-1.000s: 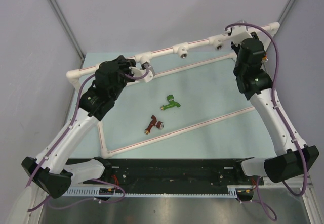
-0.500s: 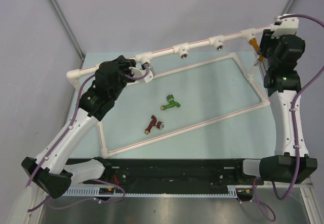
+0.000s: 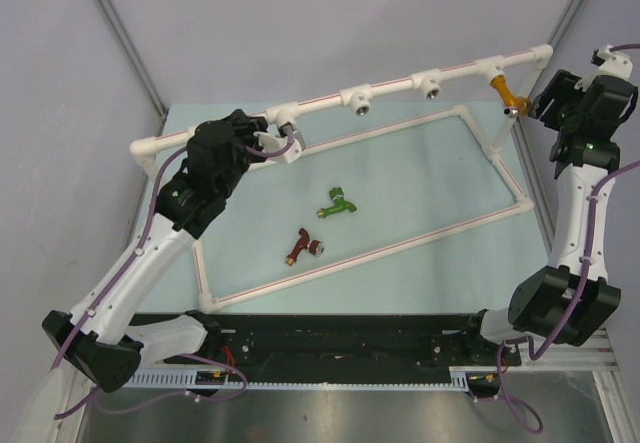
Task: Install the water faucets
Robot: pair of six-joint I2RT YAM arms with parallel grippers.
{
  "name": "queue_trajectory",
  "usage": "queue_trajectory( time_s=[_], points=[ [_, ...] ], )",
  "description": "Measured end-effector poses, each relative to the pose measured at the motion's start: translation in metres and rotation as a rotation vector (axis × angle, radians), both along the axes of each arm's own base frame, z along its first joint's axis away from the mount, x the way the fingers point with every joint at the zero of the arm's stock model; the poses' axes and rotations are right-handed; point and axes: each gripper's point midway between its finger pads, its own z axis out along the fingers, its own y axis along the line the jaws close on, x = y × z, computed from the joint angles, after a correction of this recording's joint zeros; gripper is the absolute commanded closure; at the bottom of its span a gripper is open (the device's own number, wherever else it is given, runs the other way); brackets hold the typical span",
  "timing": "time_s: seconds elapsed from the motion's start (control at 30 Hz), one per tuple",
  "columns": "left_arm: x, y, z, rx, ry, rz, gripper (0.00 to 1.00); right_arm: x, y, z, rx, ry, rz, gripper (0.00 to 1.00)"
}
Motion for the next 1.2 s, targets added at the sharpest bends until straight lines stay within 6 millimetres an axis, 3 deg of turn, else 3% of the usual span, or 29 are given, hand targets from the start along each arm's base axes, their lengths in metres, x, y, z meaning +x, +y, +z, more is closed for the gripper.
queue_trajectory(
  time_s=[0.13, 0.3, 0.47, 0.57, 0.67, 0.93, 1.03, 1.2],
  points=[
    [0.000, 0.000, 0.000, 0.000, 0.000, 0.000, 1.00, -0.005, 0.012, 0.015, 0.020, -0.048, 0.042, 0.22],
    [0.000, 0.000, 0.000, 0.001, 0.000, 0.000, 1.00, -0.031, 0.038, 0.062, -0.020, -0.196, 0.130, 0.03],
    [0.000, 0.000, 0.000, 0.001, 0.001, 0.000, 1.00, -0.064, 0.078, 0.094, -0.127, -0.340, 0.292, 0.00],
    [0.000, 0.000, 0.000, 0.001, 0.001, 0.000, 1.00, -0.066, 0.098, 0.089, -0.187, -0.344, 0.382, 0.00],
    [0.000, 0.000, 0.000, 0.000, 0.001, 0.000, 1.00, -0.056, 0.111, 0.072, -0.213, -0.309, 0.462, 0.00],
    [0.000, 0.000, 0.000, 0.000, 0.001, 0.000, 1.00, -0.032, 0.113, 0.025, -0.213, -0.183, 0.521, 0.00],
    [0.000, 0.000, 0.000, 0.001, 0.000, 0.000, 1.00, -0.026, 0.111, 0.021, -0.228, -0.179, 0.517, 0.08],
    [0.000, 0.000, 0.000, 0.001, 0.001, 0.003, 1.00, -0.017, 0.111, 0.014, -0.180, -0.174, 0.527, 0.40]
  ],
)
